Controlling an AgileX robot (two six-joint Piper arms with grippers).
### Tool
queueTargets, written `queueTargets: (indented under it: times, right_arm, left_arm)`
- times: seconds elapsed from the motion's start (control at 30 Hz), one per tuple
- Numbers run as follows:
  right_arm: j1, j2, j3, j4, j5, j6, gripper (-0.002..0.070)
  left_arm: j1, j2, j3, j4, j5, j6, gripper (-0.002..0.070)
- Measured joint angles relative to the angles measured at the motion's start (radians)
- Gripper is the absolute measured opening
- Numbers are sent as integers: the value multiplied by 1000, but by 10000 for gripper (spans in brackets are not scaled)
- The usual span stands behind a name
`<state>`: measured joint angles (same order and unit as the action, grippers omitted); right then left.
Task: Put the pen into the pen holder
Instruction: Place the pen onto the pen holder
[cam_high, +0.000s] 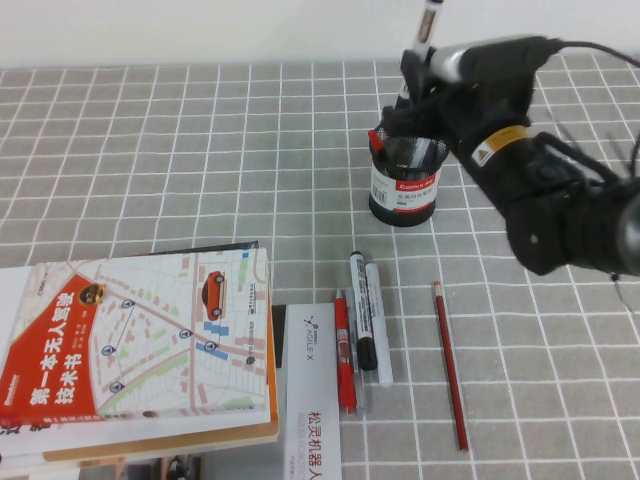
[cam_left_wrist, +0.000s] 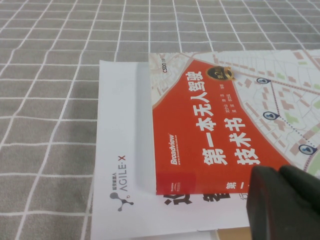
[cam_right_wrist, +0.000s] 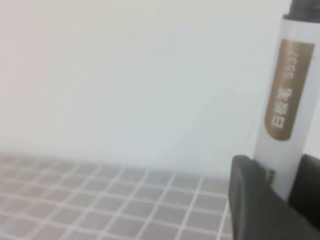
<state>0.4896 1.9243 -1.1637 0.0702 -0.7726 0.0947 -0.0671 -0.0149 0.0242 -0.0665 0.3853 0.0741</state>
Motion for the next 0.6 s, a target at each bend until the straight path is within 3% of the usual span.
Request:
queueTargets:
  times: [0.17,0.43,0.53,0.6]
  right_arm:
    - [0,61,-25,-2,13,-28,125]
    - [0,58,-26,-3,40,-34,321]
    - [0,19,-19,11,48,-34,304]
    - [0,-34,0,40,59,-34,239]
  left_arm:
    - [0,0,0,0,0,0,-3]
    - [0,0,0,0,0,0,-3]
    - [0,0,0,0,0,0,-3]
    - [0,0,0,0,0,0,-3]
